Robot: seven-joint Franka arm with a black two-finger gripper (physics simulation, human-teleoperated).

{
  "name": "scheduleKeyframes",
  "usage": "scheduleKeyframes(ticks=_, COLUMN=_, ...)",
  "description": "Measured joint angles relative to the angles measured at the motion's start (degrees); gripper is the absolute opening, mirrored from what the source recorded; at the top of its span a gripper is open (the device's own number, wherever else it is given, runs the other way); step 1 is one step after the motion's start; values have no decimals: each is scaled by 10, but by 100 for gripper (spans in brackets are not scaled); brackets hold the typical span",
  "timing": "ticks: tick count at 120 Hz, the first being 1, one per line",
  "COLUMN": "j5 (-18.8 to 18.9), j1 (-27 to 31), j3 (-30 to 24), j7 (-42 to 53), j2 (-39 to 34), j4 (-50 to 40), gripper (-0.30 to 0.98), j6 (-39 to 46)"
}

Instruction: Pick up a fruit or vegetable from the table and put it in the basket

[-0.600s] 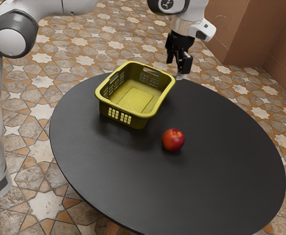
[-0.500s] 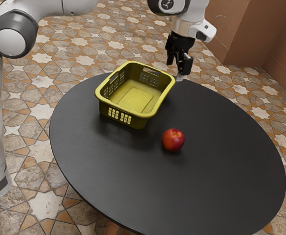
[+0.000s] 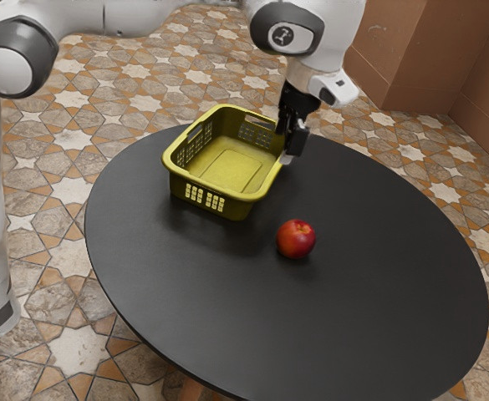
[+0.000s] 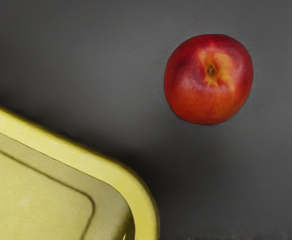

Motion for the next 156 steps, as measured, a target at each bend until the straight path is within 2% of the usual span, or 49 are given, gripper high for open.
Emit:
scheduleKeyframes(ticks=27, j5=-36, j1=-15, j3=-16, j7=73, j2=-30, j4=-111, gripper=68, j6=107)
scheduleKeyframes(ticks=63, j5=-52, j1=-50, j3=-17, j7=170, j2=-43, j4=-193, gripper=68, j6=229)
scheduleKeyframes(ticks=92, j5=-69, j1=5, j3=-17, j7=227, j2=-65, j4=-240, gripper=68, j6=267)
scheduleKeyframes(ticks=102, j5=-72, j1=6, j3=-21, j7=242, j2=-65, j4=-242, gripper=68, j6=275)
scheduleKeyframes(ticks=122, j5=-70, j1=-9, j3=-23, j7=268, j2=-66, j4=-242, gripper=68, j6=285)
scheduleKeyframes(ticks=156, j5=-33, j1=1, j3=-25, j7=300, j2=-63, j4=-256, gripper=68, j6=306)
